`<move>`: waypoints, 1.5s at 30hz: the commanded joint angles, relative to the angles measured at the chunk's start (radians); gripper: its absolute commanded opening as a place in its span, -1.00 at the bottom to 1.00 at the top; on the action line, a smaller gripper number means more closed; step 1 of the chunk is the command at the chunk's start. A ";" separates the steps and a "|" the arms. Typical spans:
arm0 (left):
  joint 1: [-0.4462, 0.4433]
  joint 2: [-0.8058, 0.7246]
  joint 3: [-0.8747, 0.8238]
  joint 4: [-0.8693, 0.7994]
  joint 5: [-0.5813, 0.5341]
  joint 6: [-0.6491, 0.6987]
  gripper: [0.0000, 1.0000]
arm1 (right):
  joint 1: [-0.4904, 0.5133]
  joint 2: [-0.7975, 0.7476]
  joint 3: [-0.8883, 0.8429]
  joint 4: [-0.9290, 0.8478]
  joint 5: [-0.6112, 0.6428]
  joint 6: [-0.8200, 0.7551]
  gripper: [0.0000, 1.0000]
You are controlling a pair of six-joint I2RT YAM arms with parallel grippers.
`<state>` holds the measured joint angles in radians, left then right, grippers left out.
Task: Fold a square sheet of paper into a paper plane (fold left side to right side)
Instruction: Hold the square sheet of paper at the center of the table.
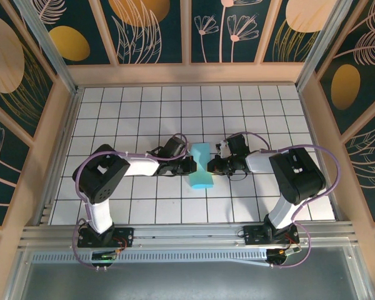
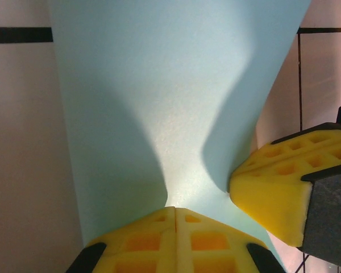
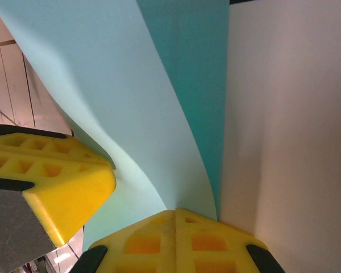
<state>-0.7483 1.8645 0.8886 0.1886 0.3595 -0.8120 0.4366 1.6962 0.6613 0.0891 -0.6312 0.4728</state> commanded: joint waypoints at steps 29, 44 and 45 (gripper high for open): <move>0.000 0.053 -0.011 -0.028 -0.007 0.032 -1.00 | 0.080 0.092 0.127 0.132 0.044 0.088 -1.00; -0.002 0.013 -0.079 -0.014 0.021 0.030 -1.00 | 0.079 0.159 0.116 0.026 0.107 0.070 -1.00; -0.003 0.001 -0.092 -0.015 0.021 0.029 -1.00 | 0.078 0.158 0.111 0.024 0.111 0.069 -1.00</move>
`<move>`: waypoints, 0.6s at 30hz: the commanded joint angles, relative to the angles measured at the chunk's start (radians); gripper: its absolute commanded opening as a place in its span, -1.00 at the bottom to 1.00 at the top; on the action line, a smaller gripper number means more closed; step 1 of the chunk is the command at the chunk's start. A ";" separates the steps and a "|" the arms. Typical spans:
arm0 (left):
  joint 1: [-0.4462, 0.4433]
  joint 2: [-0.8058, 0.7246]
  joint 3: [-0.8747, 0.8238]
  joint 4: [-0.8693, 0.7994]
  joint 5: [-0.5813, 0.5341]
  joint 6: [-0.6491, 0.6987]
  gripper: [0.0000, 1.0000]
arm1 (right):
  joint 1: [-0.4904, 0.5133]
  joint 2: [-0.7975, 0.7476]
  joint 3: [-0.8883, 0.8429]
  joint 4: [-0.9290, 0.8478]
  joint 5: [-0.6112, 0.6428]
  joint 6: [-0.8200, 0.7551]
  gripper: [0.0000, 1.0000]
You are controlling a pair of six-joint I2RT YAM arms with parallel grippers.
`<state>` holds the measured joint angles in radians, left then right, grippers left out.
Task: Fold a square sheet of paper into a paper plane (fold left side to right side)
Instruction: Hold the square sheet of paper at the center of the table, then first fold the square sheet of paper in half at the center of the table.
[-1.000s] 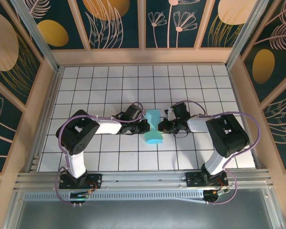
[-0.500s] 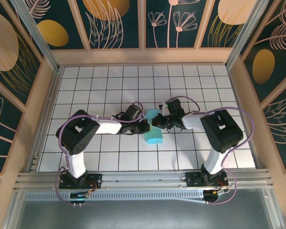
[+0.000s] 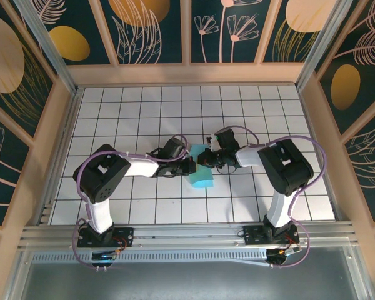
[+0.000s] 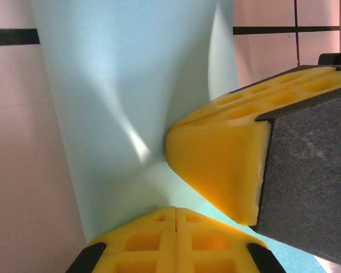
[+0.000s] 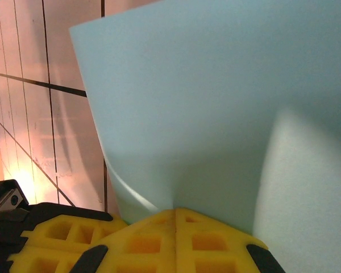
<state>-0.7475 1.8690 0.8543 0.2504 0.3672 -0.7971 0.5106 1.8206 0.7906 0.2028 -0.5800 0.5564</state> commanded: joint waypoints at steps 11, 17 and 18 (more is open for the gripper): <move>-0.016 -0.118 -0.198 -0.051 0.040 -0.017 -1.00 | -0.007 0.034 -0.035 -0.094 0.069 -0.019 -1.00; -0.016 -0.149 -0.205 -0.038 0.018 -0.040 -1.00 | -0.004 0.037 -0.039 -0.083 0.055 -0.023 -1.00; -0.015 -0.150 -0.197 -0.044 0.008 -0.041 -1.00 | -0.004 0.040 -0.039 -0.083 0.055 -0.023 -1.00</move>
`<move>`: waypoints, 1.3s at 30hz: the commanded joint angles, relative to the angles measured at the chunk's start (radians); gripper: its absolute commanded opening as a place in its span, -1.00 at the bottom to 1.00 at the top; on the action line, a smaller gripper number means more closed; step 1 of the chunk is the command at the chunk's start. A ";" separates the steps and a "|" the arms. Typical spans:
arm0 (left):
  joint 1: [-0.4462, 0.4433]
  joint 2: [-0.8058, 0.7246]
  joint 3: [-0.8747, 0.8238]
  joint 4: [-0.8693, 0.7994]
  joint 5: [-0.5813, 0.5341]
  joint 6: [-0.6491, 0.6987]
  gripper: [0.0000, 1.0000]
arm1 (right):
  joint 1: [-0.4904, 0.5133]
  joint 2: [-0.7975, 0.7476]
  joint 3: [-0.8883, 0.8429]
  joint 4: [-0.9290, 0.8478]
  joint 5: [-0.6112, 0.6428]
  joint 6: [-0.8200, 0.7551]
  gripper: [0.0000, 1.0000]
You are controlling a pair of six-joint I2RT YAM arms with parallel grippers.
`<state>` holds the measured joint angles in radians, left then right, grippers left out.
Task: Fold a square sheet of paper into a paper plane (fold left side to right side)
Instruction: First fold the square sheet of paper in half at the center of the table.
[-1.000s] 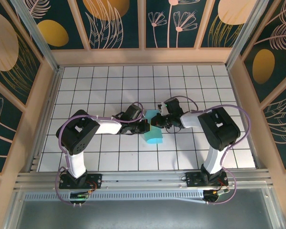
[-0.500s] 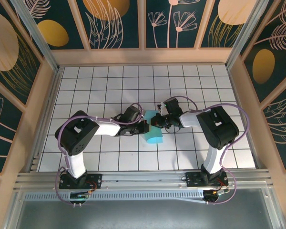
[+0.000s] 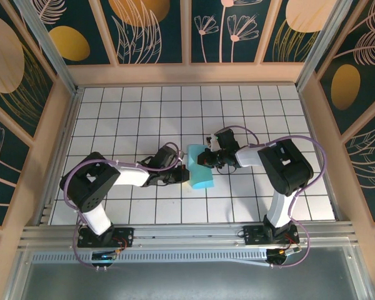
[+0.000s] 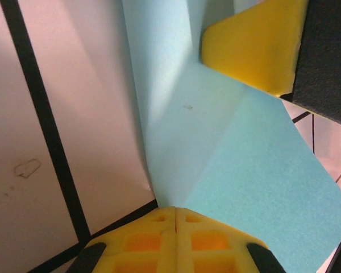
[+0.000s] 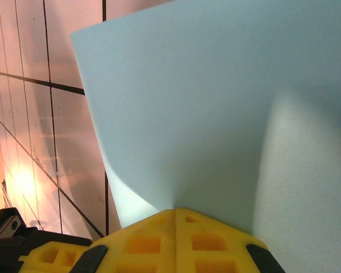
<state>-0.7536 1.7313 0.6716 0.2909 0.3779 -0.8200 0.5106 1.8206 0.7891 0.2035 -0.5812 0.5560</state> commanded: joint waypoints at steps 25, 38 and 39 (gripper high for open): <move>-0.022 0.111 0.148 -0.039 0.111 0.041 -1.00 | 0.009 0.046 -0.039 -0.077 0.051 -0.019 -1.00; -0.060 0.077 0.044 -0.040 0.107 0.029 -1.00 | 0.009 0.048 -0.038 -0.081 0.055 -0.023 -1.00; -0.067 0.075 0.039 -0.041 0.108 0.030 -1.00 | 0.009 0.050 -0.037 -0.081 0.055 -0.024 -1.00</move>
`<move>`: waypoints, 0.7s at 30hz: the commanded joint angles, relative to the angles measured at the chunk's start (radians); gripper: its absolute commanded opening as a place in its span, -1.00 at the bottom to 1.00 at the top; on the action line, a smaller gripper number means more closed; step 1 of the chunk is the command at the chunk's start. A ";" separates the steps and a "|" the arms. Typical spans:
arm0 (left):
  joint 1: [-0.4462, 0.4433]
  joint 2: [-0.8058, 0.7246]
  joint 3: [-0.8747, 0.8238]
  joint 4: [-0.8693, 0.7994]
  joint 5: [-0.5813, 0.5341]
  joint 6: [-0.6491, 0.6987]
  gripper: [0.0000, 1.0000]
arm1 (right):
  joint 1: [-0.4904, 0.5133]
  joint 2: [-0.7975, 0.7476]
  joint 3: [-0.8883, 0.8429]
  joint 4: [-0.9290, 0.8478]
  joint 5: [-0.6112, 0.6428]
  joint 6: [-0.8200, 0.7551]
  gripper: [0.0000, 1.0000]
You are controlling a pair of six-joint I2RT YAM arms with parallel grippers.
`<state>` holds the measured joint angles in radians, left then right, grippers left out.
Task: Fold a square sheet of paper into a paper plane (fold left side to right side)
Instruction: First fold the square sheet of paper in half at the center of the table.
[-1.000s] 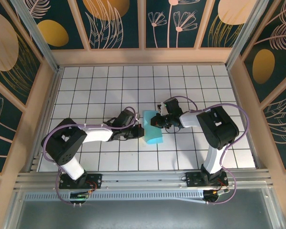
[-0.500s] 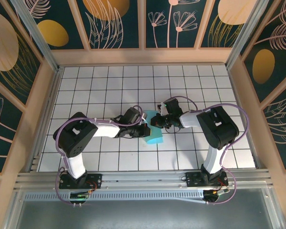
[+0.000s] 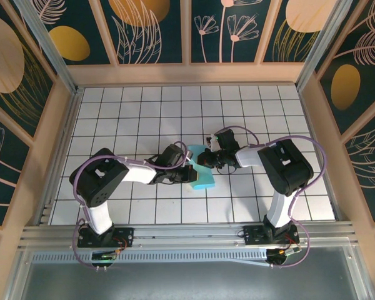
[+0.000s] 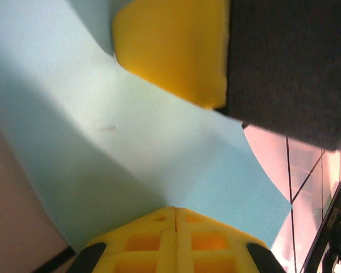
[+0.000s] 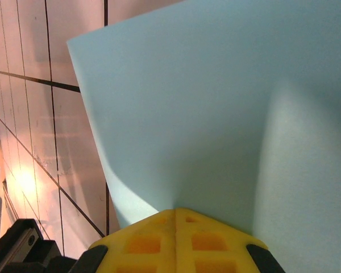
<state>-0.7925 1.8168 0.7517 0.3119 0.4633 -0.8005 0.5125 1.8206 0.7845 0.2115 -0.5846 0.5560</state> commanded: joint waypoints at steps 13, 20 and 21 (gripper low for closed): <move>-0.104 -0.054 -0.131 -0.080 0.014 -0.008 -1.00 | 0.008 0.057 -0.036 -0.085 0.057 -0.025 -1.00; -0.121 -0.079 -0.174 -0.064 0.015 -0.027 -1.00 | 0.008 0.056 -0.036 -0.087 0.061 -0.023 -1.00; -0.121 -0.084 -0.179 -0.063 0.014 -0.030 -1.00 | 0.007 0.058 -0.036 -0.085 0.060 -0.024 -1.00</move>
<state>-0.8837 1.7313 0.6285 0.3672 0.4297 -0.8055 0.5125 1.8225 0.7845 0.2119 -0.5884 0.5560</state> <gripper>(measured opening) 0.043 0.049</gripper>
